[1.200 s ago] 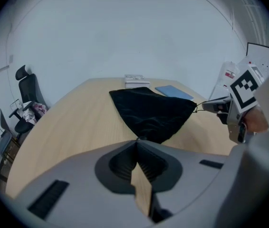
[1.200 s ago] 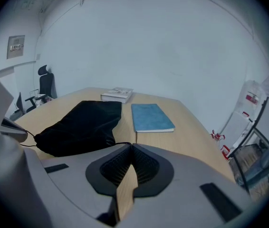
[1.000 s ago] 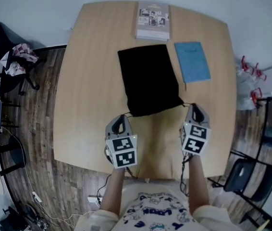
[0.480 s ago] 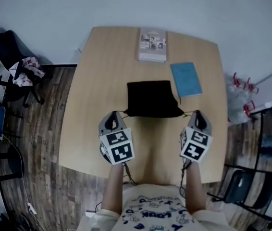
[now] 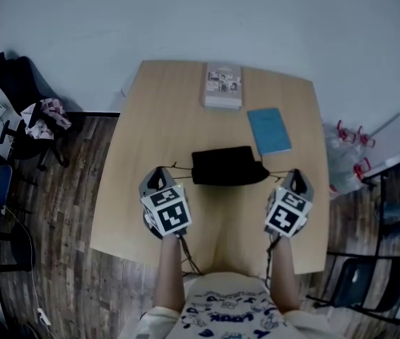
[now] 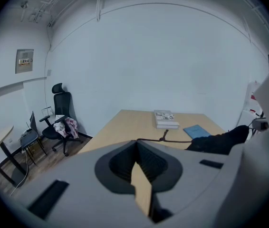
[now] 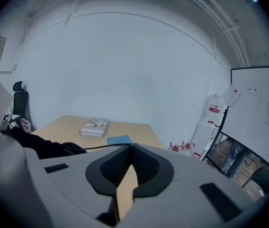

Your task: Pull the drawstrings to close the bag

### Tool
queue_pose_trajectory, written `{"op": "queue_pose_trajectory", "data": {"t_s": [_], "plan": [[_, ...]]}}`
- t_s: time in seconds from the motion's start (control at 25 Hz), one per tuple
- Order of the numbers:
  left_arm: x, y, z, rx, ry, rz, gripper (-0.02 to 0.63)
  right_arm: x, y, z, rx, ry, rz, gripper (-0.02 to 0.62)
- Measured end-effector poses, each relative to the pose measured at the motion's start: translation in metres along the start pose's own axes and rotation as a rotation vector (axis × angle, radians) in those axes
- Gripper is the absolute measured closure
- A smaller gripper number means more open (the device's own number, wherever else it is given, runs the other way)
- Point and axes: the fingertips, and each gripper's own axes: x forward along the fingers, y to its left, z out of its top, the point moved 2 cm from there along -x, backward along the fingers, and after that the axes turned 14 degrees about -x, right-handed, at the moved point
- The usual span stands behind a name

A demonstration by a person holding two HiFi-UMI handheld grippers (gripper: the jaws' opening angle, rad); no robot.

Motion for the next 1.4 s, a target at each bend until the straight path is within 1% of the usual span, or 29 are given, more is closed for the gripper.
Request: {"op": "queue_pose_trajectory", "data": {"t_s": [0.12, 0.32, 0.48, 0.64, 0.84, 1.04, 1.16, 1.4], "plan": [[-0.003, 0.006, 0.004, -0.006, -0.025, 0.026, 0.601, -0.004, -0.007, 0.005, 0.012, -0.012, -0.016, 0.589], [-0.008, 0.016, 0.015, -0.036, -0.047, 0.052, 0.601, -0.011, -0.025, 0.015, 0.068, -0.018, -0.053, 0.589], [-0.011, 0.023, 0.022, -0.048, -0.068, 0.082, 0.601, -0.013, -0.036, 0.019, 0.095, -0.03, -0.094, 0.589], [-0.013, 0.033, 0.025, -0.058, -0.086, 0.104, 0.601, -0.016, -0.049, 0.017, 0.117, -0.034, -0.143, 0.589], [-0.012, 0.049, 0.026, -0.086, -0.087, 0.131, 0.601, -0.014, -0.061, 0.01, 0.142, -0.02, -0.176, 0.589], [-0.009, 0.059, 0.027, -0.08, -0.089, 0.182, 0.601, -0.01, -0.073, -0.001, 0.147, 0.005, -0.227, 0.589], [-0.008, 0.067, 0.027, -0.079, -0.087, 0.207, 0.601, -0.009, -0.072, -0.008, 0.155, 0.021, -0.239, 0.589], [-0.004, 0.074, 0.028, -0.081, -0.095, 0.221, 0.601, -0.008, -0.08, -0.009, 0.134, 0.015, -0.254, 0.589]]}}
